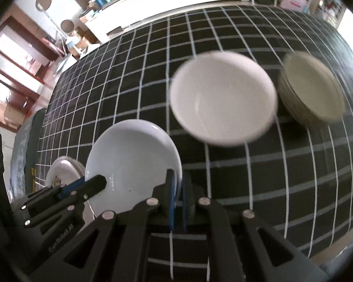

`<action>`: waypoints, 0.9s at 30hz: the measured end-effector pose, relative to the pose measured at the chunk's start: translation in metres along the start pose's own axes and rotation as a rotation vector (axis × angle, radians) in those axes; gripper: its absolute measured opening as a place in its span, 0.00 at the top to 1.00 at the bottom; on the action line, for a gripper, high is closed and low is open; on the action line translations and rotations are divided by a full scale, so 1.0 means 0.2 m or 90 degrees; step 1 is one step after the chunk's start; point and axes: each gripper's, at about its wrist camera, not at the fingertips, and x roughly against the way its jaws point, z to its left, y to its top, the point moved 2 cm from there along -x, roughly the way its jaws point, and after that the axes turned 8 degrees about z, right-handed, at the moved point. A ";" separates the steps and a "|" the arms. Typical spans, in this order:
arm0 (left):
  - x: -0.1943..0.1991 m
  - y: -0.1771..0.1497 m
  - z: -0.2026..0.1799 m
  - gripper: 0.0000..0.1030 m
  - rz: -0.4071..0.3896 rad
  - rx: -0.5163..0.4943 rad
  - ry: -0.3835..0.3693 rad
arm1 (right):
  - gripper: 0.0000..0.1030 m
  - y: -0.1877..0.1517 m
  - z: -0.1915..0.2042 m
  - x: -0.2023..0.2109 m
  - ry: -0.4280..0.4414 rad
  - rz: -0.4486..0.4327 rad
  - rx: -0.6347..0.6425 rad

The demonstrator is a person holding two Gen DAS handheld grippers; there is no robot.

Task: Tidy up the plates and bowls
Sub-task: 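Lift the plain white bowl with both tools toward the plate stack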

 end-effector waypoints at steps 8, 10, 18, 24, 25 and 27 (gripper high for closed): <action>-0.04 -0.20 -0.17 0.92 0.011 -0.041 0.021 | 0.92 -0.22 -0.13 0.07 0.000 -0.014 -0.035; -0.05 -0.21 -0.20 0.92 0.009 -0.042 0.026 | 0.92 -0.23 -0.15 0.07 -0.002 -0.013 -0.040; -0.10 -0.25 -0.23 0.92 0.013 -0.033 0.033 | 0.92 -0.26 -0.20 0.06 0.005 -0.010 -0.041; -0.10 -0.24 -0.23 0.93 0.009 -0.028 0.038 | 0.92 -0.28 -0.22 0.04 0.013 -0.007 -0.040; -0.11 -0.24 -0.23 0.93 0.011 -0.030 0.041 | 0.92 -0.27 -0.22 0.05 0.012 -0.007 -0.039; -0.11 -0.24 -0.23 0.92 0.012 -0.033 0.044 | 0.92 -0.27 -0.21 0.04 0.010 -0.009 -0.035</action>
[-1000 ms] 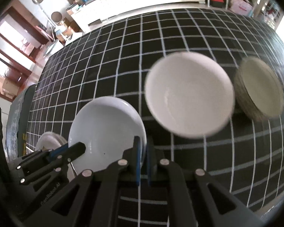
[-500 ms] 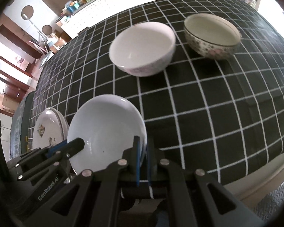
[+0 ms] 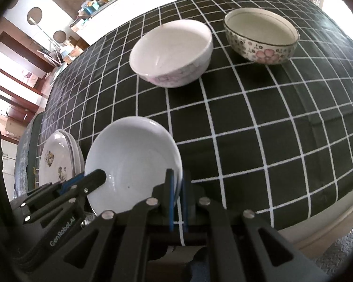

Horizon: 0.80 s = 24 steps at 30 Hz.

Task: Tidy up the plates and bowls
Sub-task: 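Lift the plain white bowl with both tools toward the plate stack, then lower the plain white bowl beside the plate stack and open both tools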

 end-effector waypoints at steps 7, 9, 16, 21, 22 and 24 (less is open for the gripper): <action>-0.02 0.00 0.01 0.92 0.001 0.007 -0.013 | 0.92 0.00 0.02 0.00 -0.004 -0.003 0.008; -0.02 -0.01 0.01 0.92 0.002 0.007 -0.013 | 0.92 -0.01 0.02 0.00 -0.009 -0.003 0.010; 0.03 0.00 0.02 0.92 -0.009 0.005 -0.014 | 0.92 0.00 0.02 0.00 -0.006 -0.001 0.006; 0.06 0.01 0.03 0.92 -0.017 0.002 -0.009 | 0.92 0.00 0.01 0.01 -0.013 -0.003 0.002; 0.06 0.01 0.03 0.92 -0.017 0.002 -0.009 | 0.92 0.00 0.01 0.01 -0.015 -0.004 0.001; 0.07 0.01 0.04 0.93 -0.016 0.005 -0.008 | 0.92 0.00 0.00 0.01 -0.016 -0.004 0.000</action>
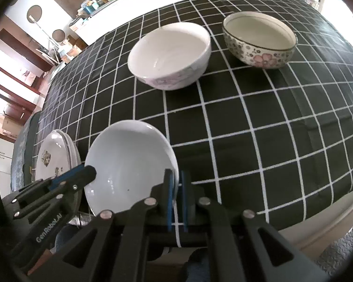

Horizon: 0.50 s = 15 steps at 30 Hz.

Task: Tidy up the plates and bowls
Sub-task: 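Lower the plain white bowl beside the plate stack and open both tools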

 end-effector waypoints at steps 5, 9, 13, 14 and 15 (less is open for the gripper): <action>0.01 -0.01 0.01 0.92 0.000 0.003 -0.001 | 0.92 0.00 0.00 0.00 -0.008 0.000 0.004; 0.03 -0.01 0.02 0.92 -0.005 0.003 -0.003 | 0.85 0.01 0.00 0.01 -0.012 0.003 0.001; 0.05 0.00 0.02 0.92 -0.008 0.000 -0.005 | 0.74 0.01 -0.01 0.01 -0.036 0.002 -0.001; 0.05 0.00 0.02 0.92 -0.008 -0.001 -0.007 | 0.71 0.01 -0.01 0.01 -0.039 0.002 -0.001; 0.05 -0.01 0.02 0.92 -0.008 0.000 -0.007 | 0.69 0.01 -0.01 0.02 -0.043 0.002 -0.002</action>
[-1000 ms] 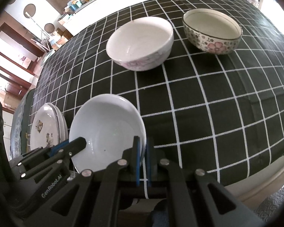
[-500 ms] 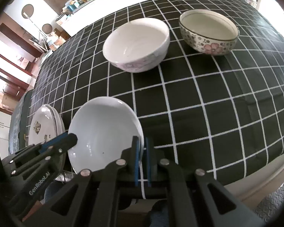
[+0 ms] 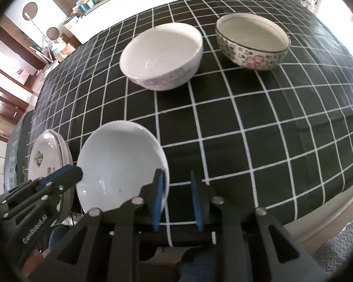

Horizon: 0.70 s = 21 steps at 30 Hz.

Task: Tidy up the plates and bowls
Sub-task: 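Lower the plain white bowl beside the plate stack and open both tools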

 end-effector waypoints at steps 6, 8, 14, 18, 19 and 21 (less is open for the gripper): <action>0.04 0.00 -0.02 0.89 -0.010 -0.011 -0.003 | 0.65 0.00 -0.01 0.03 -0.003 -0.011 -0.003; 0.06 0.00 -0.02 0.86 -0.013 -0.014 -0.002 | 0.65 0.00 -0.02 0.04 -0.003 -0.014 -0.005; 0.09 0.01 -0.02 0.80 -0.015 -0.018 -0.005 | 0.56 0.02 -0.04 0.11 -0.016 -0.044 -0.013; 0.12 0.02 -0.02 0.74 -0.023 -0.018 -0.009 | 0.53 0.04 -0.07 0.16 -0.014 -0.057 -0.021; 0.13 0.03 -0.02 0.74 -0.025 -0.019 -0.010 | 0.52 0.04 -0.07 0.17 -0.014 -0.059 -0.023; 0.14 0.03 -0.02 0.74 -0.027 -0.019 -0.013 | 0.51 0.05 -0.09 0.18 -0.011 -0.063 -0.028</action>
